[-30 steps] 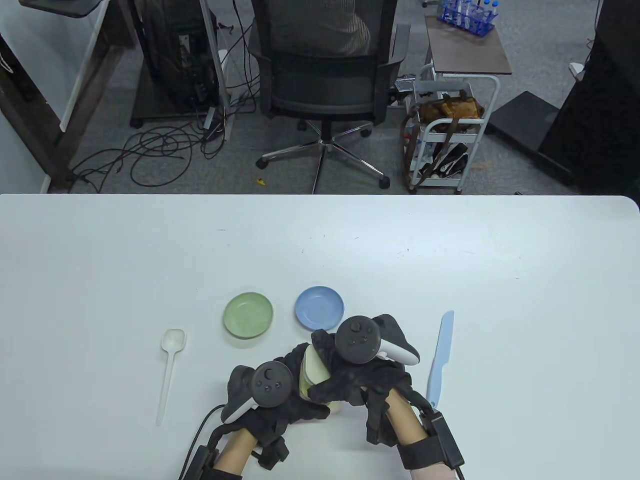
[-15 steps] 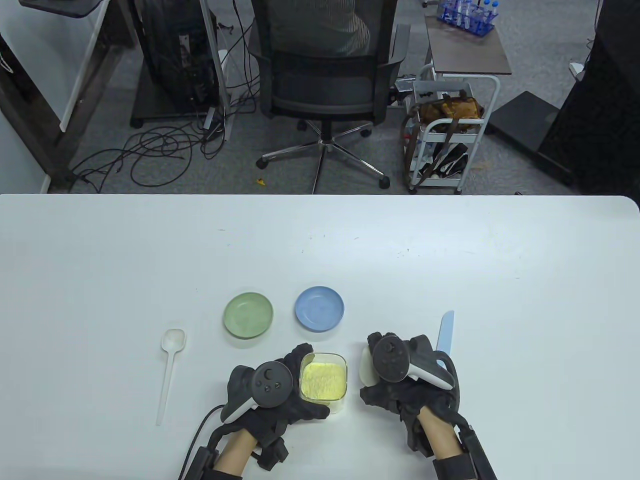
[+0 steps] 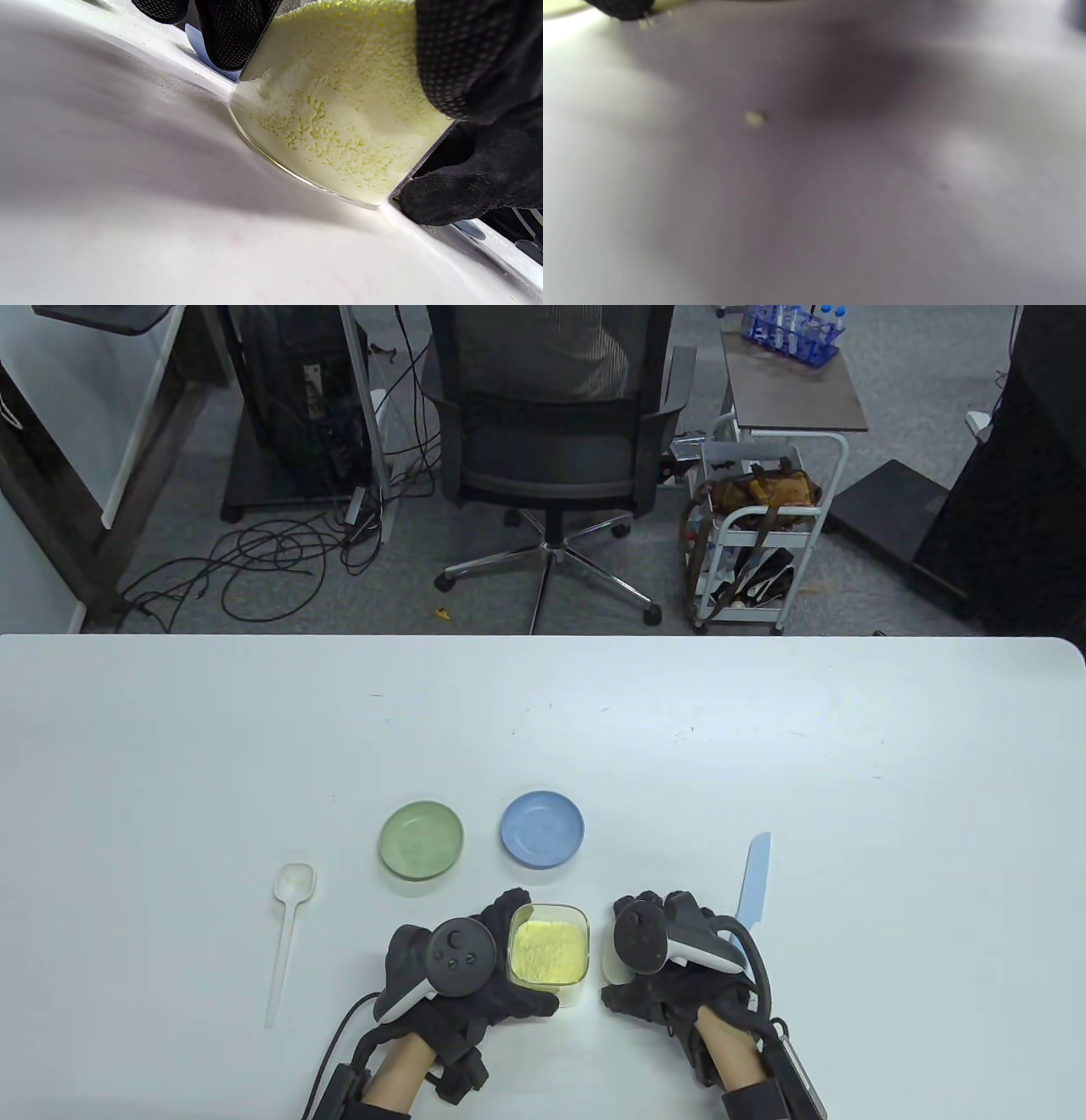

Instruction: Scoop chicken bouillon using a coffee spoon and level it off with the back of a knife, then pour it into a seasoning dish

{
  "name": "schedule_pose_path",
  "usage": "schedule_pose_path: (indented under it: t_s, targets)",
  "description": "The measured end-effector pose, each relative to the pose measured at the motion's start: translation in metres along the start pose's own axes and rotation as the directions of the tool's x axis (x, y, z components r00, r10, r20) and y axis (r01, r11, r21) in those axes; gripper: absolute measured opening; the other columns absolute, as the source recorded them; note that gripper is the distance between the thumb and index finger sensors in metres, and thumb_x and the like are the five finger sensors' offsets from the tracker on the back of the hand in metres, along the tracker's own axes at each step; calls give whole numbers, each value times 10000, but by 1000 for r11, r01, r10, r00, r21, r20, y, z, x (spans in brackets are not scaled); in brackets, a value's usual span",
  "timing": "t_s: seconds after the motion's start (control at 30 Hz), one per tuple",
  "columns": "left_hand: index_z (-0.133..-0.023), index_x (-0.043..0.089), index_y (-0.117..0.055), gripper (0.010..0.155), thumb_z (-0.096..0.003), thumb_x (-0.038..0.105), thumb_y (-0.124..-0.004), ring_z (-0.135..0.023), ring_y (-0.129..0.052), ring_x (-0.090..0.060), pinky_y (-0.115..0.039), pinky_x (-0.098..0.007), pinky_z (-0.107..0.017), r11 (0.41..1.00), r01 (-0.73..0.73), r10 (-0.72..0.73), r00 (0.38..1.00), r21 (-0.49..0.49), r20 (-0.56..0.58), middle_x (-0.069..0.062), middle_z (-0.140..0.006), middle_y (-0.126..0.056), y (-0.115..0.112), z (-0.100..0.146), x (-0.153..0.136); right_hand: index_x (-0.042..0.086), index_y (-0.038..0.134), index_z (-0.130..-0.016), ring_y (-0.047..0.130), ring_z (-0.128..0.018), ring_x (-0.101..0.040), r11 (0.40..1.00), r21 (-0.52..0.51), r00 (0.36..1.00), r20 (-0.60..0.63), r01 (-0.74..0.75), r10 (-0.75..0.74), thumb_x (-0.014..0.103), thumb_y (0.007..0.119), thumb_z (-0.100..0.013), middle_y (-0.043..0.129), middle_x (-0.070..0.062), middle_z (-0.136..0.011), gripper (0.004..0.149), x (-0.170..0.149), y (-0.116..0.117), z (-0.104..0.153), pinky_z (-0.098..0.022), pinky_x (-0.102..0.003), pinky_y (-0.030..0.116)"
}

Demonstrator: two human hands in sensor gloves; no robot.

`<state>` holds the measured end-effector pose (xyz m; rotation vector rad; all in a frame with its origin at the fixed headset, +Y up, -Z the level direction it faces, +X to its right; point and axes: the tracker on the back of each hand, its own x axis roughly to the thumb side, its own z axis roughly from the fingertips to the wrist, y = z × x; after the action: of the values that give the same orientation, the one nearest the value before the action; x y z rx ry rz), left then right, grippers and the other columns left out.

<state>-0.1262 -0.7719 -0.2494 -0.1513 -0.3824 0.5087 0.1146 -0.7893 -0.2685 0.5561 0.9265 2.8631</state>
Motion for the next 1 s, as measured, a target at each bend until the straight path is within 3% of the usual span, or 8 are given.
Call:
schedule_pose_path:
  t_s: [0.2,0.47,0.7,0.83,1.0]
  targets:
    - [-1070,132,-272,1241,-173,622,-978,-1001,-770,-267,-521,-536,-774,1000,-2,2,1000,-3,0,-102,-1071,-597,0,0,0,163,-111,-917,-125,-919,-568,1000,23,1000,14,10,-11,640,658,-474,-212,-197,-989,1008,-2,-3,4,-598,-792,9]
    - [-1072,127,-257,1234,-192,626,-964,-1010,-753,-272,-510,-547,-774,1000,-1,1,1000,-11,-1,-109,-1080,-579,0,1,0,154,-124,-926,-109,-919,-586,982,-168,978,202,91,-56,658,665,-465,-207,-240,-991,1044,6,-10,26,-606,-789,42]
    - [-1092,160,-294,1191,-202,662,-906,-1012,-743,-311,-495,-570,-766,1000,-27,27,1000,-12,-8,-126,-1108,-578,5,5,-6,132,-112,-937,-81,-910,-610,965,-228,963,261,129,-67,662,681,-464,-183,-275,-992,1065,3,-8,34,-597,-795,69]
    - [-1103,126,-223,1245,-206,684,-884,-1050,-640,-383,-459,-589,-764,992,-48,44,998,-118,-41,-184,-1139,-477,26,17,-21,128,-99,-947,-67,-915,-611,952,-268,956,285,151,-72,658,685,-464,-168,-277,-1001,1061,-1,-8,38,-599,-795,74]
    - [-1106,149,-284,1129,-278,620,-889,-998,-724,-349,-523,-556,-744,1000,9,-4,982,23,-191,-167,-1115,-553,89,51,-59,123,-78,-956,-39,-918,-620,932,-304,941,327,197,-92,645,690,-467,-141,-281,-1012,1049,-2,-8,39,-600,-795,85]
